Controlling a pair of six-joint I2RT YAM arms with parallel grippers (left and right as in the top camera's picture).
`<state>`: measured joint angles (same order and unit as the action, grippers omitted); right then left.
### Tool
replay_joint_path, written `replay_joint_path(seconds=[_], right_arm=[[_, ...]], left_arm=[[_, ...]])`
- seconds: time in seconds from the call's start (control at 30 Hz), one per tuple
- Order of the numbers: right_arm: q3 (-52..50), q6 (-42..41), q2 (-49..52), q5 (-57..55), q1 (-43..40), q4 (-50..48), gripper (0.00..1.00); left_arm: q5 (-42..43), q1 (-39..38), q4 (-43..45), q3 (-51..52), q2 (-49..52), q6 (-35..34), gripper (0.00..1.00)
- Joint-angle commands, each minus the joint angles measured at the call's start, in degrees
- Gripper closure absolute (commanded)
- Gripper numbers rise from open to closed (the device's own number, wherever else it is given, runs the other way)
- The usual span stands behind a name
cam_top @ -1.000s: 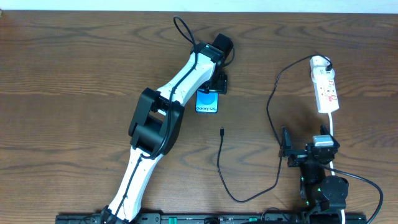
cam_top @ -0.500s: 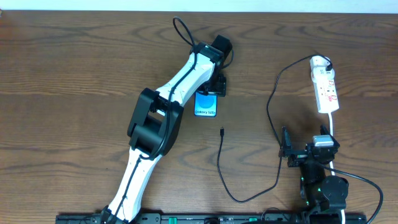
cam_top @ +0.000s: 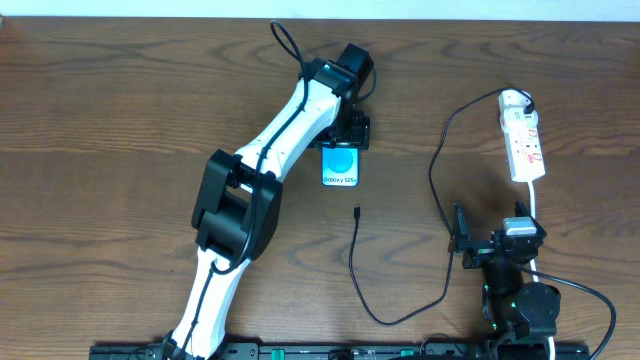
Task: Plug charger to phone and switch on socket
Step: 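Lift the phone upright with the left gripper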
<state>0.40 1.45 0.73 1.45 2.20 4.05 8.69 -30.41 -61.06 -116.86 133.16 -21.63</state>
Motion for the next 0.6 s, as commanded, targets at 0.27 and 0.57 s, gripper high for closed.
replay_joint_path(seconds=[0.27,0.57], right_arm=[[-0.04,-0.76,-0.24,-0.28,-0.28,0.28,0.01],[-0.04,-0.76,-0.24,-0.26,-0.28,0.31,0.01]], left_arm=[[-0.35,0.17,2.12,3.63,-0.81,-0.31,0.20],[-0.35,0.11,7.69,9.73,-0.70,-0.31,0.20]])
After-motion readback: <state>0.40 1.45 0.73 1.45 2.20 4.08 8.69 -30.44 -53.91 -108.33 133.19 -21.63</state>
